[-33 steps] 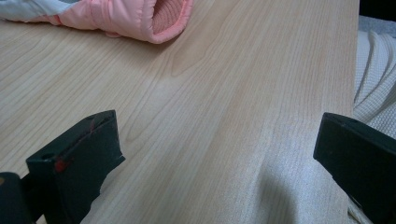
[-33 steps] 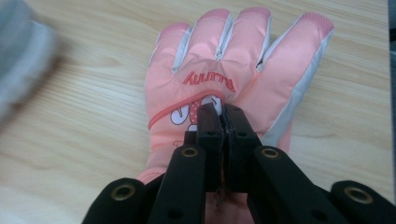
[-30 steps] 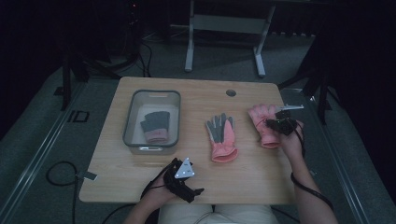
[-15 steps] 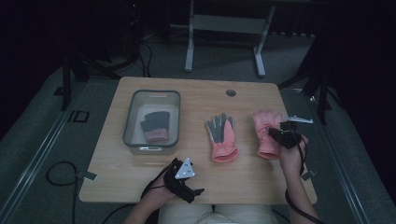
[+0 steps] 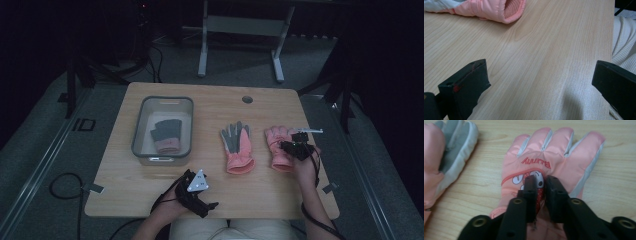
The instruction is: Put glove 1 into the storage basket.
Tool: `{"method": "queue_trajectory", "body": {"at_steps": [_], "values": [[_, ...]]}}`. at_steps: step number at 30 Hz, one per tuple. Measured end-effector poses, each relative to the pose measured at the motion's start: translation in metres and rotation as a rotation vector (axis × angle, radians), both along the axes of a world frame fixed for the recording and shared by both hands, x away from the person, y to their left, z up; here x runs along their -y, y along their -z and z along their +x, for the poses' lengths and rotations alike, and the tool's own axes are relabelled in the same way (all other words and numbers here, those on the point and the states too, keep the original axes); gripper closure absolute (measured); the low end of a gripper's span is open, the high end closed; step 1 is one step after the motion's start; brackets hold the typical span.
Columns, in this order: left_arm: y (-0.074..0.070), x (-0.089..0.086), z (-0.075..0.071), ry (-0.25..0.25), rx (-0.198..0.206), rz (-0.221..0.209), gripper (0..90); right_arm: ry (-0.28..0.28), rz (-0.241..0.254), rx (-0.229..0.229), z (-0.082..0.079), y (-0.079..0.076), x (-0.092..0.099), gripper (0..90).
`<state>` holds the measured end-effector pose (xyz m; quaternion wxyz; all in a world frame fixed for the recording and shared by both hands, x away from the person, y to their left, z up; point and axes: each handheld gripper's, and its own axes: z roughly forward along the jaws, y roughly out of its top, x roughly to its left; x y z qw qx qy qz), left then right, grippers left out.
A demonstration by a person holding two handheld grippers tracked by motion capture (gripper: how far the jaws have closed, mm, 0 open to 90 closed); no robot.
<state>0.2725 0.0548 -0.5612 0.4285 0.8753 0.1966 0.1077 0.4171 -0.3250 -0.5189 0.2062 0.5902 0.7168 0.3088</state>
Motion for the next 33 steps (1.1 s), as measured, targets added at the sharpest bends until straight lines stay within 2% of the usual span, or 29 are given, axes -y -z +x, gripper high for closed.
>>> {"method": "queue_trajectory", "body": {"at_steps": [2, 5, 9, 10, 16, 18, 21, 25, 29, 33], "values": [[0.0, 0.0, 0.0, -0.001, 0.0, 0.002, 0.3, -0.018, -0.001, 0.021, 0.0, -0.007, 0.003, 70.3], [0.0, 0.0, 0.0, -0.001, 0.0, 0.002, 0.3, -0.103, -0.018, 0.056, 0.0, -0.017, 0.007, 65.5], [0.0, 0.0, 0.0, -0.001, 0.0, 0.004, 0.3, -0.195, -0.089, 0.044, 0.0, -0.019, 0.007, 62.9], [0.0, 0.0, 0.0, -0.001, 0.0, 0.002, 0.3, -0.202, -0.109, 0.042, 0.0, -0.019, 0.007, 62.7], [0.0, 0.0, 0.0, 0.0, 0.001, 0.006, 0.3, -0.249, -0.15, 0.012, 0.0, -0.008, 0.004, 60.9], [0.0, 0.001, 0.0, 0.0, 0.0, 0.006, 0.3, -0.239, -0.161, 0.0, 0.002, -0.003, 0.005, 62.2], [0.0, 0.001, 0.0, 0.0, 0.001, 0.005, 0.3, -0.228, -0.14, -0.013, 0.006, 0.005, 0.006, 64.7], [0.0, 0.001, -0.001, 0.001, 0.002, 0.007, 0.3, -0.214, -0.107, -0.018, 0.008, 0.011, 0.007, 77.8], [0.0, 0.001, 0.0, 0.0, 0.0, 0.005, 0.3, -0.186, -0.095, -0.002, 0.006, 0.01, 0.005, 86.0], [0.0, 0.0, 0.0, 0.001, 0.0, 0.003, 0.3, -0.154, -0.074, 0.02, 0.003, 0.0, 0.005, 87.1]]}}
